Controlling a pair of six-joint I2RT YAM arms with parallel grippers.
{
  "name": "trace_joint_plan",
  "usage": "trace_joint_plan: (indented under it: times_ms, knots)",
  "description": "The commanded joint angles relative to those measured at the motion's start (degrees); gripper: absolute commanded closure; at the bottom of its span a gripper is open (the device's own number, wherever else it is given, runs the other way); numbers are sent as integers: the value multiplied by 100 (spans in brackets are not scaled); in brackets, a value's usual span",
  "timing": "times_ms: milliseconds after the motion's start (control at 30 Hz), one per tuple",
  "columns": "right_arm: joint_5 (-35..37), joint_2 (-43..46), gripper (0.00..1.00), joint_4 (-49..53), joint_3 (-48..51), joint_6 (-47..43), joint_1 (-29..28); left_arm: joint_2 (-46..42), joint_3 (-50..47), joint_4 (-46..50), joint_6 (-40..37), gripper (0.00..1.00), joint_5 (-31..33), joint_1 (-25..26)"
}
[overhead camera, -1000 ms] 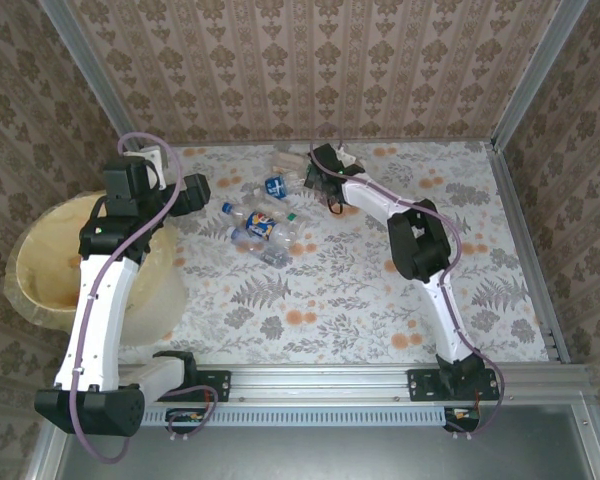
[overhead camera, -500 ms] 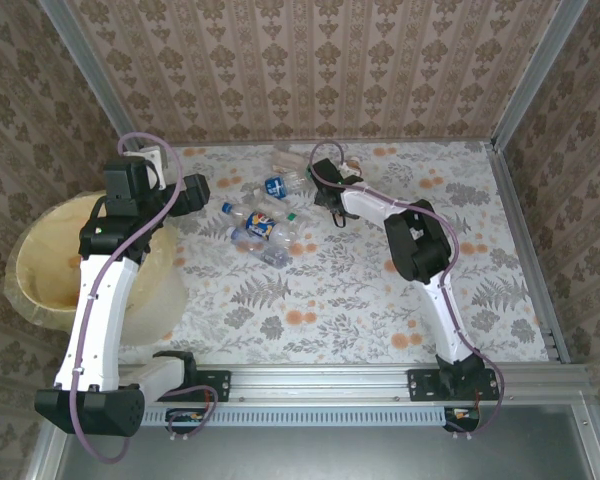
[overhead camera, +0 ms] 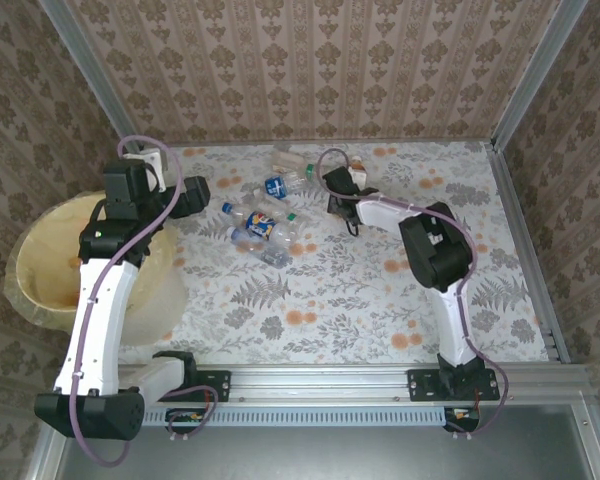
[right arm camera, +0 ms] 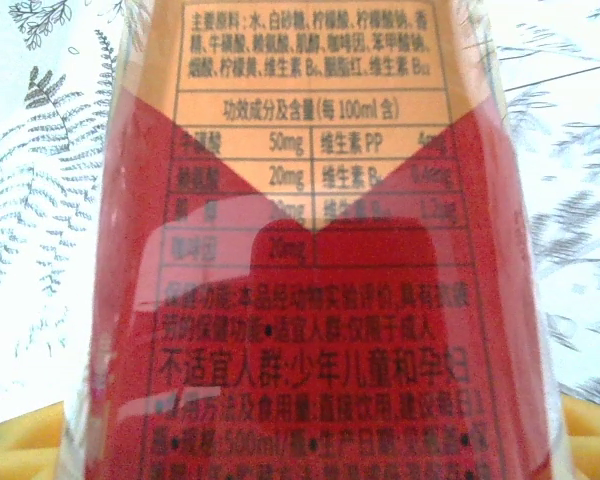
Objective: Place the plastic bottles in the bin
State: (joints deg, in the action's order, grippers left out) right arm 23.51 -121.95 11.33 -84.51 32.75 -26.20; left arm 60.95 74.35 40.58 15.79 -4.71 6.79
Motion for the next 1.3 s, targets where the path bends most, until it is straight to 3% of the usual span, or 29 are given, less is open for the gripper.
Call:
trace_joint_plan:
  times_ms: [0, 200, 500, 900, 1267]
  knots:
    - [-170, 920, 41, -1066, 750, -561, 27, -227, -127, -226, -51, 0, -366, 46]
    - [-740, 2345, 46, -2319, 2505, -986, 59, -353, -327, -686, 137, 0, -1023, 68]
    - [-1582, 3800, 51, -3155, 3847, -1056, 63, -249, -620, -1582, 484, 0, -1852, 455]
    - [-2998, 4772, 53, -4088, 4463, -1026, 62, 677, -675, -2875, 1188, 0, -2266, 1431]
    - [-4007, 4649, 55, -4899, 4270, -542, -21, 1695, -277, -3953, 1795, 0, -2931, 2118]
